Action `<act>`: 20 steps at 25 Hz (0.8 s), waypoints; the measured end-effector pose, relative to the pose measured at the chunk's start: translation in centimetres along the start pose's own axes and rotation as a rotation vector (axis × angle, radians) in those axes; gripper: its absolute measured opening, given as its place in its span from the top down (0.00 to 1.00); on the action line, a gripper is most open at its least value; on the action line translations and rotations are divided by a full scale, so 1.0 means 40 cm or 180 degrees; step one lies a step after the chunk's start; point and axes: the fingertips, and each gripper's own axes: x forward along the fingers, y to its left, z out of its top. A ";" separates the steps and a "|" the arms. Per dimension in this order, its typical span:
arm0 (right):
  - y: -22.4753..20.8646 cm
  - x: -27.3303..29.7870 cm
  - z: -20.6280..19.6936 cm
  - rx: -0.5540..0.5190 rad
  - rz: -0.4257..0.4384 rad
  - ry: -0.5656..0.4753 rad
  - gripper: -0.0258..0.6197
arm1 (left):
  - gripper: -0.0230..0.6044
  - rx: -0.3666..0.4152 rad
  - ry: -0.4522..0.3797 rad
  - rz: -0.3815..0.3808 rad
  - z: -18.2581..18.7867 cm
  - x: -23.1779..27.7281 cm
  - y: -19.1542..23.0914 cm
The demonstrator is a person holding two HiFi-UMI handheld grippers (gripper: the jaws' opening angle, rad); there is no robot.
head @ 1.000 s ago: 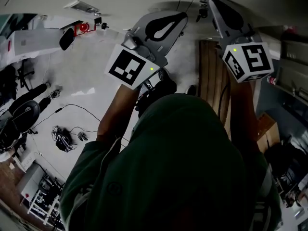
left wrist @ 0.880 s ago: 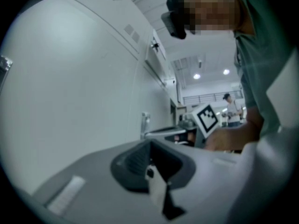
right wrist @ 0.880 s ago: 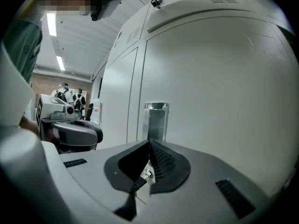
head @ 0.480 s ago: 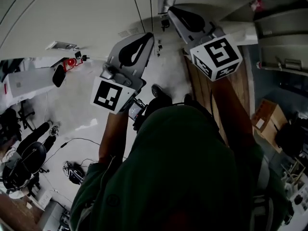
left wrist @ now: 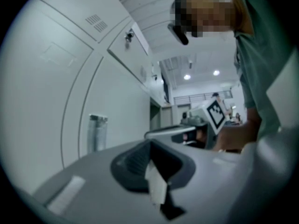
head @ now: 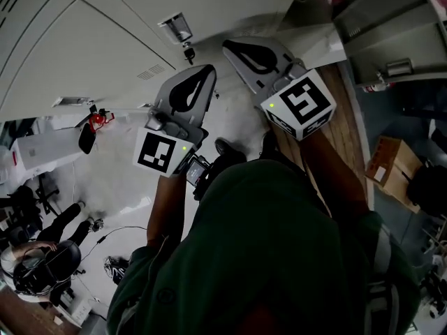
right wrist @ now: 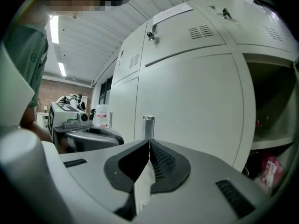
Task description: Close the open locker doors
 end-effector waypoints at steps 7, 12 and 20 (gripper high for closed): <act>-0.064 -0.165 -0.066 0.0044 0.0022 -0.0052 0.95 | 0.96 0.0060 0.0056 -0.0095 -0.043 0.117 -0.117; -0.132 -0.318 -0.068 0.0123 -0.0153 -0.0131 0.95 | 0.96 0.0093 0.0067 -0.0294 -0.037 0.206 -0.230; -0.290 -0.564 -0.112 0.0189 -0.0605 -0.0185 0.95 | 0.96 0.0131 0.0107 -0.0653 -0.058 0.361 -0.403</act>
